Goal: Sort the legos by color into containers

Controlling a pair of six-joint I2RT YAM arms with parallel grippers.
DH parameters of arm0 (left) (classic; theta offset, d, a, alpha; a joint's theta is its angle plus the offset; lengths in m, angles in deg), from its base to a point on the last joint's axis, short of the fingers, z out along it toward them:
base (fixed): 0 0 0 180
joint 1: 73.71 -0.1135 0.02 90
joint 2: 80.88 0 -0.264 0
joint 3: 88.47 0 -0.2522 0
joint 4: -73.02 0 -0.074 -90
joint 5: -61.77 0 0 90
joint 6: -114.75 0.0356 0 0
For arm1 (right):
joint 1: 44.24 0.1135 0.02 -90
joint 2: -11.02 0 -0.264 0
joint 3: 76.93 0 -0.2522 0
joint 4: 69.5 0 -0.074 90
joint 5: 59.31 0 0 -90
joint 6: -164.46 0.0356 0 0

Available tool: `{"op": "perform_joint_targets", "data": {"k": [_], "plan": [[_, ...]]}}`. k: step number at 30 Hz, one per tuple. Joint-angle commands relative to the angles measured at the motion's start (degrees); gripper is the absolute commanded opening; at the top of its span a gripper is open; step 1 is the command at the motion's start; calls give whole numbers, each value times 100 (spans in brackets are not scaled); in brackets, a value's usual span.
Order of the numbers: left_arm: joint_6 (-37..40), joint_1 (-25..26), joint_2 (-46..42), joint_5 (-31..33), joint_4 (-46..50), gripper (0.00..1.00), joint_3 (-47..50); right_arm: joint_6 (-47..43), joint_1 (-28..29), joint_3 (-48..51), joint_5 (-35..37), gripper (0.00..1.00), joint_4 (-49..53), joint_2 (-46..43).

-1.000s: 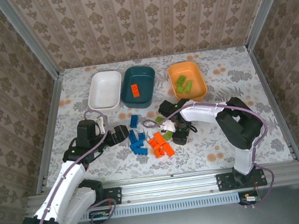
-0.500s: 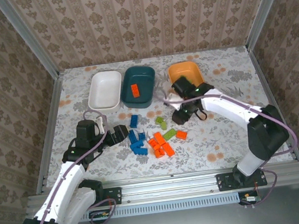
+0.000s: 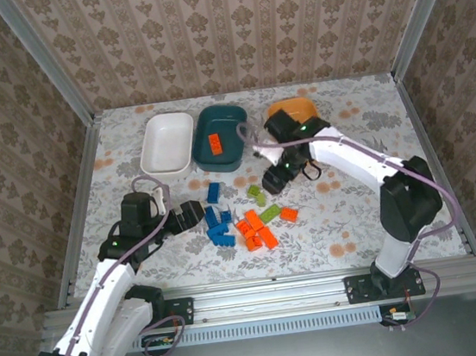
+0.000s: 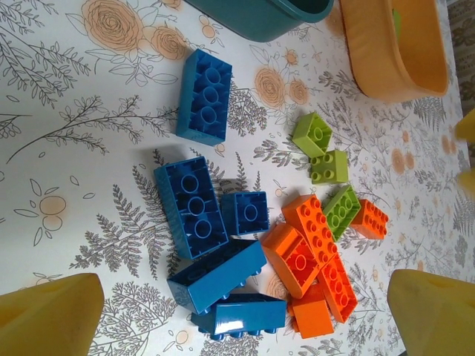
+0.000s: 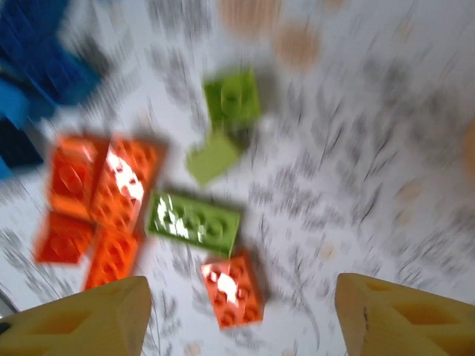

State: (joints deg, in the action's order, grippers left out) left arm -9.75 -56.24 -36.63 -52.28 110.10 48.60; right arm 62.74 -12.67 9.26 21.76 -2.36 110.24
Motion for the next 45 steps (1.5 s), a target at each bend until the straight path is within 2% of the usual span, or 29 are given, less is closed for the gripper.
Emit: {"op": "perform_joint_targets", "data": {"k": [1, 12, 19, 22, 28, 36, 40, 45], "plan": [[-69, -42, 223, -100, -246, 100, -88, 9, 218, 333, 772, 73, 560, 157], [-17, -52, -52, 33, 79, 100, -36, 9, 411, 486, 1027, 74, 155, 998], [-30, -67, -59, 59, 84, 100, 9, 3, 442, 635, 990, 72, -26, 1193], [-40, -70, -13, 29, 33, 100, 0, 37, 446, 692, 1032, 66, -47, 1235], [-13, -69, -13, 19, 53, 100, 16, 135, 446, 731, 972, 33, -16, 1130], [27, -104, -113, 16, 79, 100, 86, 284, 244, 310, 919, 32, 207, 522], [12, -126, -110, -3, -11, 100, 154, 844, -55, -534, 223, 32, -257, 227], [2, -138, -101, -29, -45, 100, 192, 2759, -351, -1132, -1241, 32, -2165, 503]]}}
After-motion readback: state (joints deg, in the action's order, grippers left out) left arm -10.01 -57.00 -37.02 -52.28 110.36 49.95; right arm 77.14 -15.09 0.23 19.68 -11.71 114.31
